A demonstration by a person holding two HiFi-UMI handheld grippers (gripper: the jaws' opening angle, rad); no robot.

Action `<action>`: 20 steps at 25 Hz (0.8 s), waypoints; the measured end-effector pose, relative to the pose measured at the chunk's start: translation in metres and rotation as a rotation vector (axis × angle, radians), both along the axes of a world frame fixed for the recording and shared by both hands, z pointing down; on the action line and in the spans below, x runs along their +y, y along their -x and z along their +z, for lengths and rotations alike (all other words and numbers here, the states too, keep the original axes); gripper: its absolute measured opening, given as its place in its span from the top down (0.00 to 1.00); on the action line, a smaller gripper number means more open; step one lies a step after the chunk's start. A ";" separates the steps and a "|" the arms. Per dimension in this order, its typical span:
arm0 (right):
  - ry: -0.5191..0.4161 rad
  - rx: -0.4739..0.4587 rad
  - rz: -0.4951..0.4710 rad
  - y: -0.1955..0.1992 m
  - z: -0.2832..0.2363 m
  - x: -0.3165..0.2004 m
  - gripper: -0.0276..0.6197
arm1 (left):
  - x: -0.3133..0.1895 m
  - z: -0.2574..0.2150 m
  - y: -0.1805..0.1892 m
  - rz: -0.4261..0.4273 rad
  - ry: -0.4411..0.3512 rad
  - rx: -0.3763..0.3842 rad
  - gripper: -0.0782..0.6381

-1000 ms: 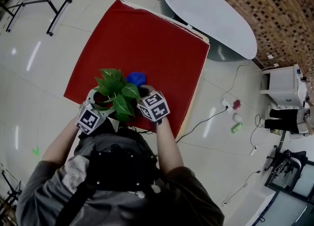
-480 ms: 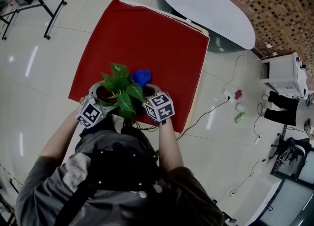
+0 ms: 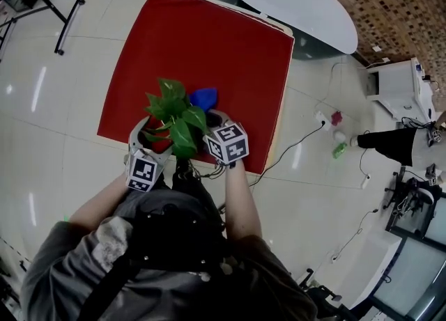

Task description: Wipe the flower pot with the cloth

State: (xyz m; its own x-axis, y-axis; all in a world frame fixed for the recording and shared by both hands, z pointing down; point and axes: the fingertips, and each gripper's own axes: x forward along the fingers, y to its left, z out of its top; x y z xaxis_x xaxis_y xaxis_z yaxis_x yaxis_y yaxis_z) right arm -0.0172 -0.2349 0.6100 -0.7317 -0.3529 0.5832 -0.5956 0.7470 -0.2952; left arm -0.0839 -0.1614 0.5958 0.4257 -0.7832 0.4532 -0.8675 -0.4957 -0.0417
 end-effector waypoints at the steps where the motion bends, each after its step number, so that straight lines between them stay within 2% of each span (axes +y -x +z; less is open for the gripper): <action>1: 0.005 -0.002 -0.002 -0.001 0.000 0.001 0.86 | -0.003 -0.002 -0.007 -0.014 0.002 0.006 0.26; 5: 0.011 0.000 -0.030 -0.002 0.000 0.004 0.86 | -0.018 -0.009 -0.028 -0.085 -0.001 0.003 0.24; 8: 0.018 -0.010 -0.044 -0.004 0.002 0.009 0.86 | -0.030 -0.006 -0.026 -0.161 0.000 -0.012 0.24; 13: 0.036 -0.040 -0.073 -0.004 0.001 0.014 0.86 | -0.045 -0.001 -0.018 -0.228 -0.004 -0.047 0.24; 16: 0.040 -0.049 -0.081 -0.005 0.001 0.013 0.86 | -0.052 -0.006 -0.020 -0.221 -0.028 -0.031 0.25; 20: 0.044 -0.046 -0.100 -0.008 0.002 0.019 0.86 | -0.050 -0.005 -0.023 -0.135 -0.052 -0.027 0.24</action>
